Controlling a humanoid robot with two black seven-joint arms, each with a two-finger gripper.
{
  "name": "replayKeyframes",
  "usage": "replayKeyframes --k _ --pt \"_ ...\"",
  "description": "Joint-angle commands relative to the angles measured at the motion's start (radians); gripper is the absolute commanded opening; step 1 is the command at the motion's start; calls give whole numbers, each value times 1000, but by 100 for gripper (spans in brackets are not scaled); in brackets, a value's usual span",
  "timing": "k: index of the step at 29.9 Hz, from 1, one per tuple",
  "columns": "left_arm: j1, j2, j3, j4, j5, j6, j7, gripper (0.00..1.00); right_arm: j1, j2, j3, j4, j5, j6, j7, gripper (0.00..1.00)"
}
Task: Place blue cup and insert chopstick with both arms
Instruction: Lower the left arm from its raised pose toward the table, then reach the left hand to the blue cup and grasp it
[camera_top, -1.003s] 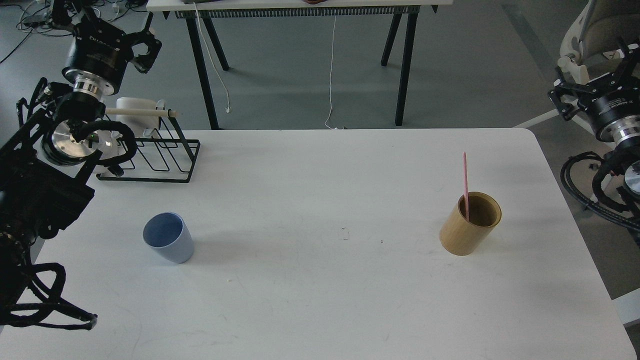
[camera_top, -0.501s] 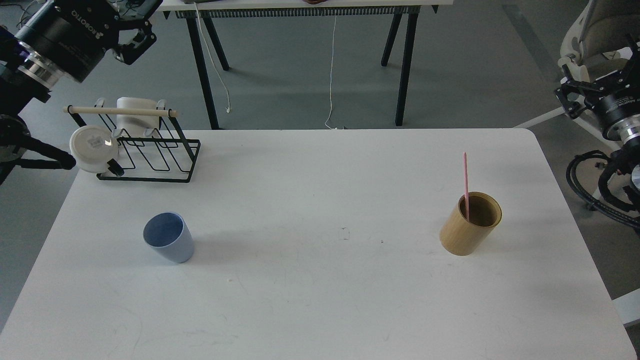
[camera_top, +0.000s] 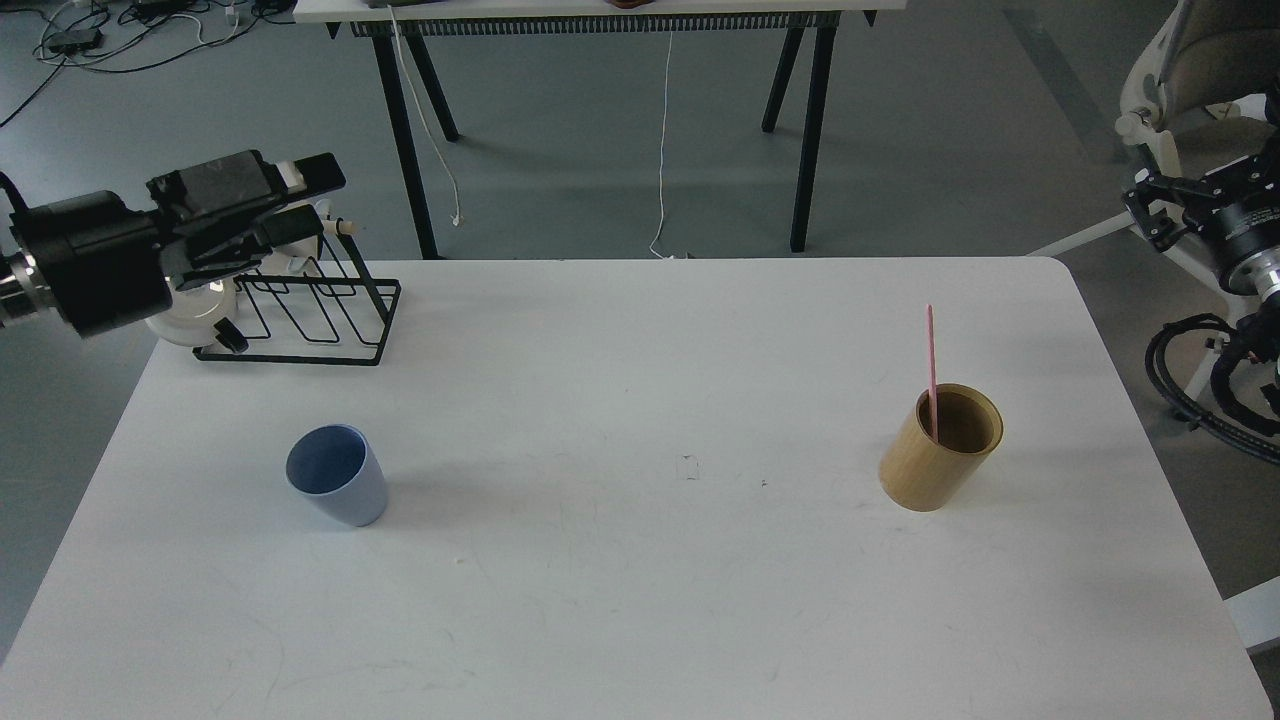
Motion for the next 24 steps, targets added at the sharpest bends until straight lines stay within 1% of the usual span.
replayKeyframes --k 1,4,7,9,11,15,18,20,24 --pt "39 46 9 -14 105 31 -3 94 0 -8 1 2 0 0 0 99" --pt "62 54 53 -11 273 117 -10 94 0 -9 1 2 0 0 0 99" --pt "65 57 134 -3 496 214 -30 93 0 -9 1 2 0 0 0 99" --pt "65 57 200 15 609 286 -35 90 0 -9 1 2 0 0 0 99" --pt "67 54 272 49 686 370 -36 88 0 -9 2 2 0 0 0 99" --pt "67 37 374 146 781 478 -35 83 0 -9 2 2 0 0 0 99" --pt "64 -24 398 219 812 501 -38 75 0 -9 2 2 0 0 0 99" --pt "67 -47 400 245 815 499 -44 64 0 -9 2 2 0 0 0 99" --pt "65 -91 411 307 817 499 -43 59 1 -9 1 3 0 0 0 99"
